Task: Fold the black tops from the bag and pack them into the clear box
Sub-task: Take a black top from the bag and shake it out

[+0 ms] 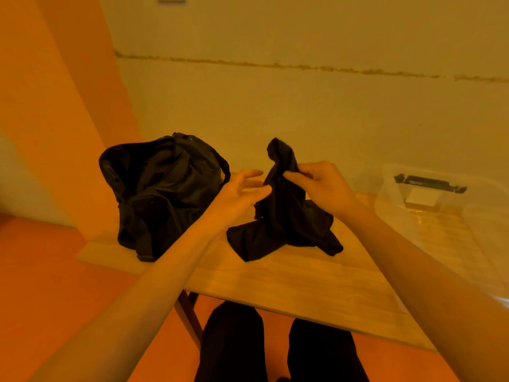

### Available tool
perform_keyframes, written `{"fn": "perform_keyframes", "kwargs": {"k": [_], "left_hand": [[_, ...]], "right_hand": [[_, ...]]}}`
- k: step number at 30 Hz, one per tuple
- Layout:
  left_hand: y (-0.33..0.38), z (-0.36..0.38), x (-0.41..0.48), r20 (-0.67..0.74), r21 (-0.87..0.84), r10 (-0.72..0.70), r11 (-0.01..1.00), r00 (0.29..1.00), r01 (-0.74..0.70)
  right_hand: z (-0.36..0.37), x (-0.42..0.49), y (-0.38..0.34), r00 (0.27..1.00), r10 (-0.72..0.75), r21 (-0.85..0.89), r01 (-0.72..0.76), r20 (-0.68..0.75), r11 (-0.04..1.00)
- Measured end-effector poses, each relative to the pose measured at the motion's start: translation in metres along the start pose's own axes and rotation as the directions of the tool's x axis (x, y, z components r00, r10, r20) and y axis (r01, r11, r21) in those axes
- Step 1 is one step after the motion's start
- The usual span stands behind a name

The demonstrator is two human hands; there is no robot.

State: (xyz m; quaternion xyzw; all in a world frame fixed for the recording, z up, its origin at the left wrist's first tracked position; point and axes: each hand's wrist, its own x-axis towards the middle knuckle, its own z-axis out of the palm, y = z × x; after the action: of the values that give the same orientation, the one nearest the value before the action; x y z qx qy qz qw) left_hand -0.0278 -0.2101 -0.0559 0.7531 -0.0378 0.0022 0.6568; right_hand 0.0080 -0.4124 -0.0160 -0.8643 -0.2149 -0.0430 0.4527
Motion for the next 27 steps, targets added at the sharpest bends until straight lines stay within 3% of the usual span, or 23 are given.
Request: {"fn": "perform_keyframes", "kwargs": {"k": [3, 6, 9, 12, 14, 16, 19, 22, 24, 27], "left_hand": [[-0.035, 0.017, 0.009, 0.142, 0.351, -0.135, 0.933, 0.981, 0.078], [-0.070, 0.028, 0.016, -0.039, 0.501, -0.155, 0.851, 0.987, 0.154], [-0.074, 0.028, 0.015, -0.111, 0.301, -0.139, 0.939, 0.984, 0.166], [-0.048, 0.021, 0.015, -0.190, 0.064, -0.078, 0.994, 0.979, 0.091], [-0.024, 0.015, 0.012, -0.210, -0.288, -0.073, 0.958, 0.975, 0.009], [-0.001, 0.004, 0.008, -0.219, -0.475, -0.054, 0.878, 0.974, -0.058], [0.023, -0.002, 0.002, -0.156, -0.423, 0.075, 0.896, 0.985, -0.136], [0.027, 0.003, -0.005, -0.076, -0.296, 0.097, 0.948, 0.992, -0.116], [0.020, 0.003, -0.009, -0.074, -0.177, 0.104, 0.977, 0.992, -0.116], [0.012, -0.010, -0.014, -0.130, -0.081, 0.158, 0.982, 0.979, -0.169]], "right_hand": [[-0.011, -0.004, -0.009, 0.998, -0.005, 0.092, 0.011, -0.063, 0.996], [-0.014, -0.014, -0.004, 0.979, 0.059, 0.229, -0.013, -0.195, 0.973], [-0.019, -0.028, 0.012, 0.963, 0.168, 0.357, -0.084, -0.212, 0.930], [-0.026, -0.039, 0.030, 0.923, 0.290, 0.528, -0.119, -0.254, 0.841], [-0.030, -0.047, 0.042, 0.901, 0.360, 0.712, -0.087, -0.242, 0.696], [-0.027, -0.051, 0.045, 0.933, 0.338, 0.800, -0.110, -0.121, 0.590], [-0.010, -0.047, 0.035, 0.923, 0.382, 0.658, -0.258, -0.049, 0.707], [0.013, -0.039, 0.021, 0.912, 0.391, 0.371, -0.407, 0.121, 0.835], [0.028, -0.038, 0.023, 0.928, 0.334, 0.211, -0.364, 0.163, 0.907], [0.030, -0.037, 0.031, 0.964, 0.264, 0.269, -0.262, 0.028, 0.927]]}}
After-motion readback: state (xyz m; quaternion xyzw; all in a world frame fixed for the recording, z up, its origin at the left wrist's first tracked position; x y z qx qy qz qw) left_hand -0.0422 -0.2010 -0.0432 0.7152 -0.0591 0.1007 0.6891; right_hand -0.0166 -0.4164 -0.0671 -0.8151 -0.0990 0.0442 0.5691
